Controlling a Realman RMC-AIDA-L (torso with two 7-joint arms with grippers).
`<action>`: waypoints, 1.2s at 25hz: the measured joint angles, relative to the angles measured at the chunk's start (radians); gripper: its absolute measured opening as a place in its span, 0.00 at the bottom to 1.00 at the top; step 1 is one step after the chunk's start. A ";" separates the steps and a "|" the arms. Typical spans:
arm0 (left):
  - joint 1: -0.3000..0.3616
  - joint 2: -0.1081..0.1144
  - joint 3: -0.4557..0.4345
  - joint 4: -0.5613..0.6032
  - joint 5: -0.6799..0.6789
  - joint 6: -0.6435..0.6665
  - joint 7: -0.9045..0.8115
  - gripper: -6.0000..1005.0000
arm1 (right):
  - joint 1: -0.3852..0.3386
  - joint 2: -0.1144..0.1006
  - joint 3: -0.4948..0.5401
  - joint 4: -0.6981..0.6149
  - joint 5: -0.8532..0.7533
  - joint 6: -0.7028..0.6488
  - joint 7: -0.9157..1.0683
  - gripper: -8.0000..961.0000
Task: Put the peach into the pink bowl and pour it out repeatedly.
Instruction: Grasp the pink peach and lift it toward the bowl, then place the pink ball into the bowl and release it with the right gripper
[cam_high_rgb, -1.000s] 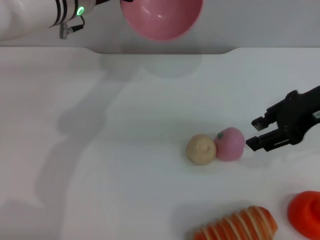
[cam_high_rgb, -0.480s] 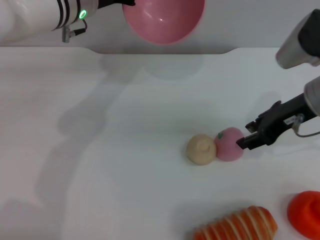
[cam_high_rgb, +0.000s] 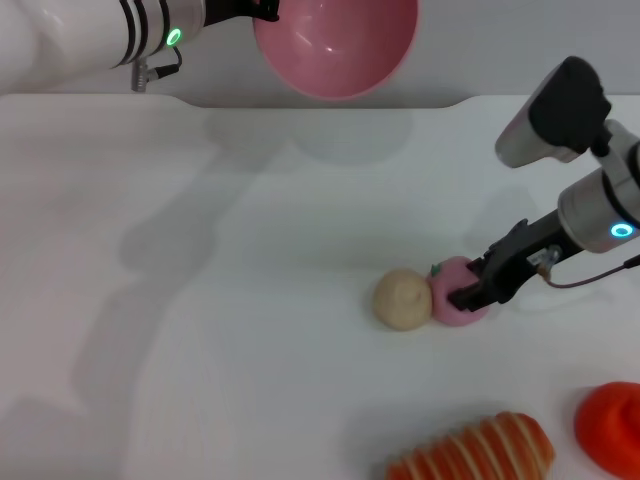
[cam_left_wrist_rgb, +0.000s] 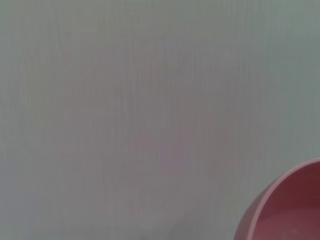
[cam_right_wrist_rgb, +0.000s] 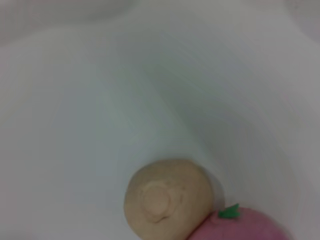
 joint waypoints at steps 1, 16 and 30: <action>0.000 0.000 0.001 0.000 0.000 0.000 0.000 0.05 | 0.004 0.000 -0.005 0.012 0.001 0.006 0.000 0.53; -0.002 0.000 0.012 -0.003 0.000 -0.002 -0.001 0.05 | -0.084 -0.001 -0.003 -0.204 0.057 -0.105 -0.001 0.21; -0.004 -0.001 0.029 -0.009 0.000 0.040 -0.014 0.05 | -0.205 -0.004 0.225 -0.784 0.281 -0.250 0.006 0.04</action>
